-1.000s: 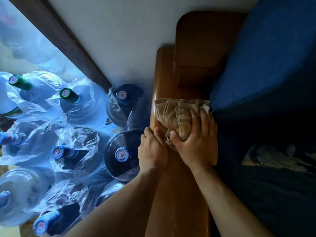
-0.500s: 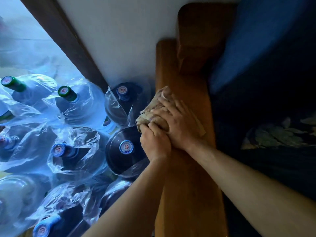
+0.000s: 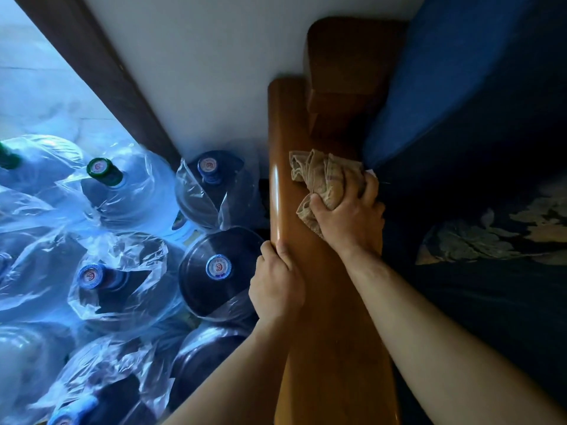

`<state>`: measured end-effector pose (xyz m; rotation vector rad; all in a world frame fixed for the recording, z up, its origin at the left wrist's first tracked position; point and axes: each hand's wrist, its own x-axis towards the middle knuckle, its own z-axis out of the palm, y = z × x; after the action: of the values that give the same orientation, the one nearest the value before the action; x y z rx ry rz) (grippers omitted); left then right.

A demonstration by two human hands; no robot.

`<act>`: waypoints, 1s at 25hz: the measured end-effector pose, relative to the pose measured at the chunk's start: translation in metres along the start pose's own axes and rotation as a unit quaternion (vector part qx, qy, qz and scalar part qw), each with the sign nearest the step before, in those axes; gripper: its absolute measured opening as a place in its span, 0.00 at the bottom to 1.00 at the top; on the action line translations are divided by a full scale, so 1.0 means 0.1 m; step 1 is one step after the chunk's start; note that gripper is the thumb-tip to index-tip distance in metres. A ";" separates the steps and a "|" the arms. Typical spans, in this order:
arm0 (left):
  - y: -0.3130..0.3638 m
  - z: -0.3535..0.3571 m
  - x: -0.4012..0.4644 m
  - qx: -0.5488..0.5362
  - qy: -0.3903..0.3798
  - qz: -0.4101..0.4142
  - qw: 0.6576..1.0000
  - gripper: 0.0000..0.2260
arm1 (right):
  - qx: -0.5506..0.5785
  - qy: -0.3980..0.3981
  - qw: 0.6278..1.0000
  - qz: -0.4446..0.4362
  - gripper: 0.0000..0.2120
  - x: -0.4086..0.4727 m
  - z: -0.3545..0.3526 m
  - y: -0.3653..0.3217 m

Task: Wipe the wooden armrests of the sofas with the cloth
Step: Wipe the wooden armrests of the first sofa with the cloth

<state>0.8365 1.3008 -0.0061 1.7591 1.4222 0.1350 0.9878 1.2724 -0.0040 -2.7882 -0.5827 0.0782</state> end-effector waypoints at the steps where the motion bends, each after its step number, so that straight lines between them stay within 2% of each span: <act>1: 0.00 0.01 0.02 -0.005 -0.003 0.000 1.000 0.24 | -0.001 0.002 1.000 -0.001 0.38 0.08 0.01 0.02; 5: 0.01 0.02 0.03 -0.012 0.000 -0.007 1.000 0.24 | 0.071 0.041 0.997 -0.004 0.26 0.29 -0.03 0.16; 7: -0.01 0.03 0.04 -0.009 0.004 -0.003 1.000 0.24 | 0.095 0.048 0.994 -0.016 0.27 0.29 -0.04 0.18; 9: -0.03 0.04 0.05 -0.009 0.013 0.000 1.000 0.23 | 0.117 0.023 0.993 -0.021 0.31 0.16 -0.06 0.20; 12: -0.05 0.06 0.05 -0.002 0.015 -0.004 1.000 0.23 | 0.187 -0.039 0.980 0.063 0.37 -0.30 -0.12 0.48; 14: -0.05 0.06 0.05 -0.001 0.014 -0.006 1.000 0.23 | 0.248 -0.066 0.957 0.133 0.34 -0.60 -0.21 0.67; 15: -0.05 0.06 0.05 -0.001 0.013 -0.009 1.000 0.23 | 0.253 -0.075 0.952 0.157 0.33 -0.66 -0.23 0.70; 17: -0.05 0.05 0.04 -0.019 0.008 -0.014 1.000 0.23 | 0.195 -0.086 0.962 0.169 0.37 -0.62 -0.24 0.62; 19: -0.07 0.01 0.02 -0.105 -0.011 -0.027 0.994 0.20 | 0.098 -0.084 0.983 0.128 0.44 -0.55 -0.21 0.43; 21: -0.13 -0.06 0.01 -0.176 -0.021 -0.040 0.983 0.19 | 0.006 -0.064 0.997 0.042 0.46 -0.51 -0.13 0.12; 23: -0.29 -0.13 -0.08 -0.140 -0.037 -0.006 0.989 0.17 | -0.040 -0.087 0.994 -0.050 0.43 -0.49 -0.03 -0.24; 25: -0.51 -0.15 -0.23 -0.086 -0.055 0.047 0.994 0.18 | -0.032 -0.124 0.981 -0.147 0.41 -0.55 0.04 -0.47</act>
<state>0.7816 1.2894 -0.0209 1.6648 1.2137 0.2023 0.9191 1.2928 0.0053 -2.7366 -1.0694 0.3528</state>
